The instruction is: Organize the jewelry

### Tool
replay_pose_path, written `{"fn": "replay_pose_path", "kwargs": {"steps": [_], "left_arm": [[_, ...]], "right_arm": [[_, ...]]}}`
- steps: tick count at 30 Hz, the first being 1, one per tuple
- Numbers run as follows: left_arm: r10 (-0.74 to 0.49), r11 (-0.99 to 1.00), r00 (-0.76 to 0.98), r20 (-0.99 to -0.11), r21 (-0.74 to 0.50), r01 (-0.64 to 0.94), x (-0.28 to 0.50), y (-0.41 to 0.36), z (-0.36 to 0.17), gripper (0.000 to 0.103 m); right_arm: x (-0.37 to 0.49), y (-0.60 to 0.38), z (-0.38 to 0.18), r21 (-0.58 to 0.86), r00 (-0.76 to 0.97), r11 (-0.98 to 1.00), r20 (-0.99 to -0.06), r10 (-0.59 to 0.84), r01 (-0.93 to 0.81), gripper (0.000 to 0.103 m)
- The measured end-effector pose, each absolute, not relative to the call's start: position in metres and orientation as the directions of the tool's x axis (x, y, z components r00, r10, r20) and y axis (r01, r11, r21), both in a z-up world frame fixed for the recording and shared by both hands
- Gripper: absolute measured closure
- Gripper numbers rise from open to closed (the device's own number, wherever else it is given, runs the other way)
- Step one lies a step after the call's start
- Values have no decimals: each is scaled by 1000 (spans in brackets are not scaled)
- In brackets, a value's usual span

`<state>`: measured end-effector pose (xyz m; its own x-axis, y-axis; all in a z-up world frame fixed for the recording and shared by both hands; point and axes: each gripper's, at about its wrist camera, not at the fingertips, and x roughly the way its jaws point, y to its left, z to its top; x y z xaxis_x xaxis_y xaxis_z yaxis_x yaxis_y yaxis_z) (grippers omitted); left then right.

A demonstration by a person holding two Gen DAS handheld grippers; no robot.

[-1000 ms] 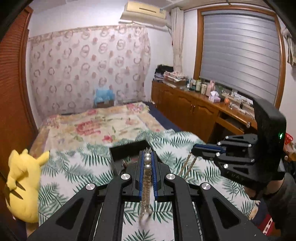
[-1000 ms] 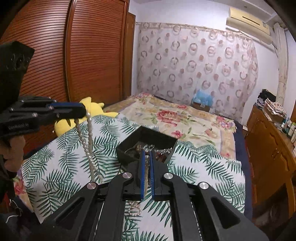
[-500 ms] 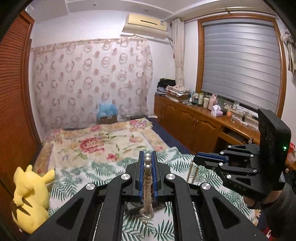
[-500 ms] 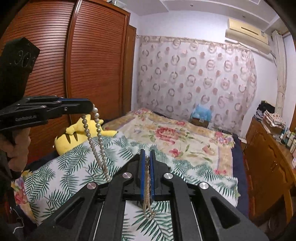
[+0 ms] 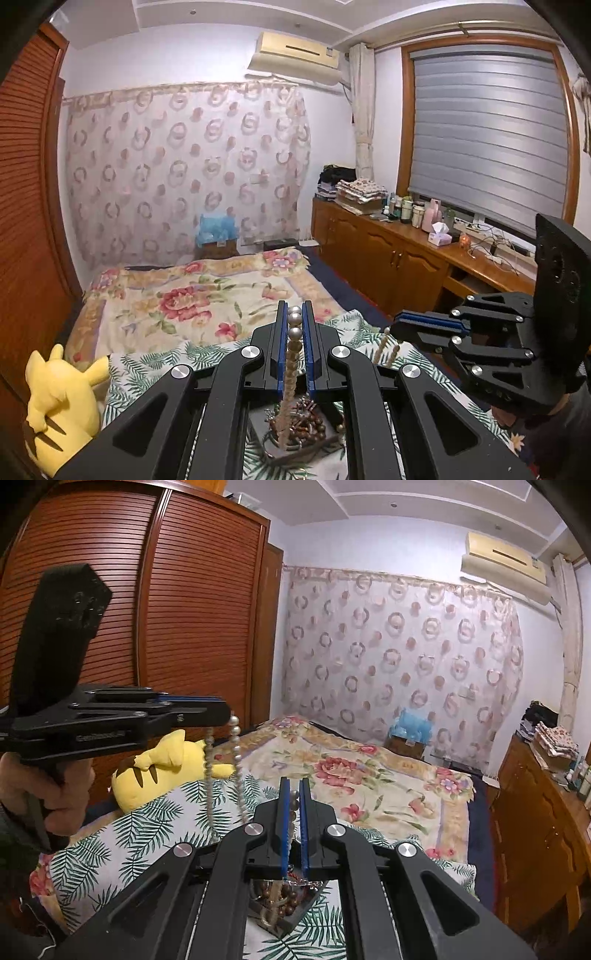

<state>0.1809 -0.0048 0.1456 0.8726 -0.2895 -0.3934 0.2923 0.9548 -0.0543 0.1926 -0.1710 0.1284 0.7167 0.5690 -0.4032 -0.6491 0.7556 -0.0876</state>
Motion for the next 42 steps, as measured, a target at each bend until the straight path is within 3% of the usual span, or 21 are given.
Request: {"fn": "replay_pose_path", "kwargs": {"steps": [8, 26, 29, 35, 42], "left_arm": [[-279, 959, 862, -424, -82, 270, 211, 1, 122, 96], [-259, 963, 771, -582, -98, 249, 270, 2, 30, 96], [-260, 963, 759, -597, -107, 246, 270, 2, 23, 85], [-231, 969, 766, -600, -69, 238, 252, 1, 17, 84], [-172, 977, 780, -602, -3, 213, 222, 0, 10, 74]], "right_arm": [[212, -162, 118, -88, 706, 749, -421, 569, -656, 97], [255, -144, 5, -17, 590, 735, -610, 529, -678, 97], [260, -143, -7, -4, 581, 743, -626, 520, -669, 96], [262, -144, -10, -2, 582, 751, -634, 510, -660, 96], [247, -156, -9, 20, 592, 768, -624, 510, -640, 96]]}}
